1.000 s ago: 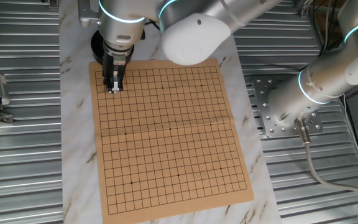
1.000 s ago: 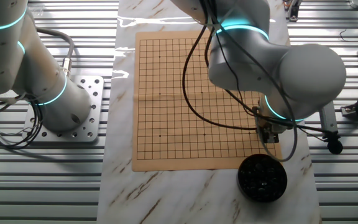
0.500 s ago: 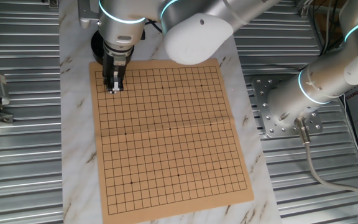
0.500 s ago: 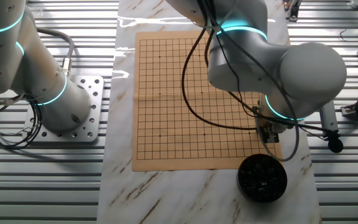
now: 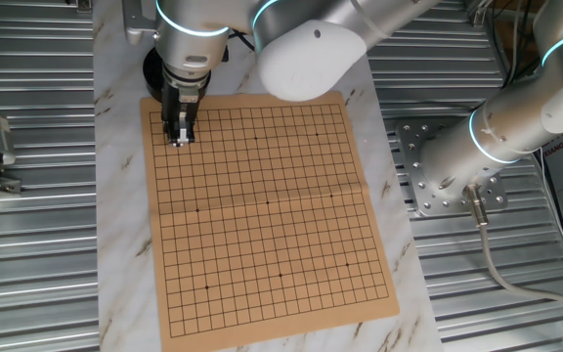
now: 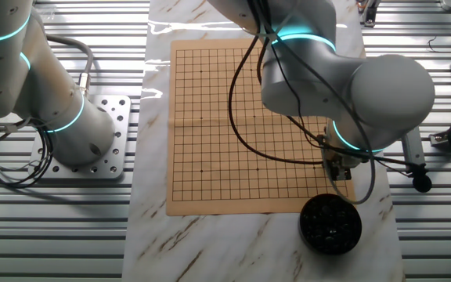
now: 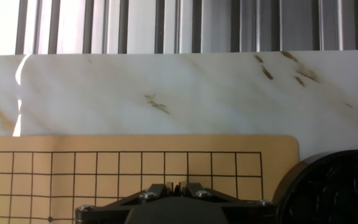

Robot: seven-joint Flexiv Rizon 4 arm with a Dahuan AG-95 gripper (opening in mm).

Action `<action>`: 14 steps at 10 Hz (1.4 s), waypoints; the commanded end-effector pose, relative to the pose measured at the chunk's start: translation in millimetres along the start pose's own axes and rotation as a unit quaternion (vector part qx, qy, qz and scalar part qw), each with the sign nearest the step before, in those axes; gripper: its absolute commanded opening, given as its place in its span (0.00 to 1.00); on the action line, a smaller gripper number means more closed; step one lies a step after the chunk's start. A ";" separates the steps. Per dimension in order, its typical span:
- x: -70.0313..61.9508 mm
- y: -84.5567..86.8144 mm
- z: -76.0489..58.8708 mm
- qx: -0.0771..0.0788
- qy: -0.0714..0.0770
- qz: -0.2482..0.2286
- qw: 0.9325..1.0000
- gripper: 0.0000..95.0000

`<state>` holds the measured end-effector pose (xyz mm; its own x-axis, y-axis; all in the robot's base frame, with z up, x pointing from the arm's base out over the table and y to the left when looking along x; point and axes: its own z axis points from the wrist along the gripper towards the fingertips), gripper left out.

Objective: Play the first move as black on the 3-4 point in the upper right corner of the Go board

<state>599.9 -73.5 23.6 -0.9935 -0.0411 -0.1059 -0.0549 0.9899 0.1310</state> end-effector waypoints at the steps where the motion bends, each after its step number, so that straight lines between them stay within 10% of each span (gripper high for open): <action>1: -0.8 -0.4 0.9 -0.001 -0.001 -0.002 1.000 0.00; 14: 1.7 -2.3 2.1 -0.007 -0.003 -0.005 1.000 0.00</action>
<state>598.7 -75.7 20.8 -0.9922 -0.0503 -0.1140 -0.0667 0.9873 0.1445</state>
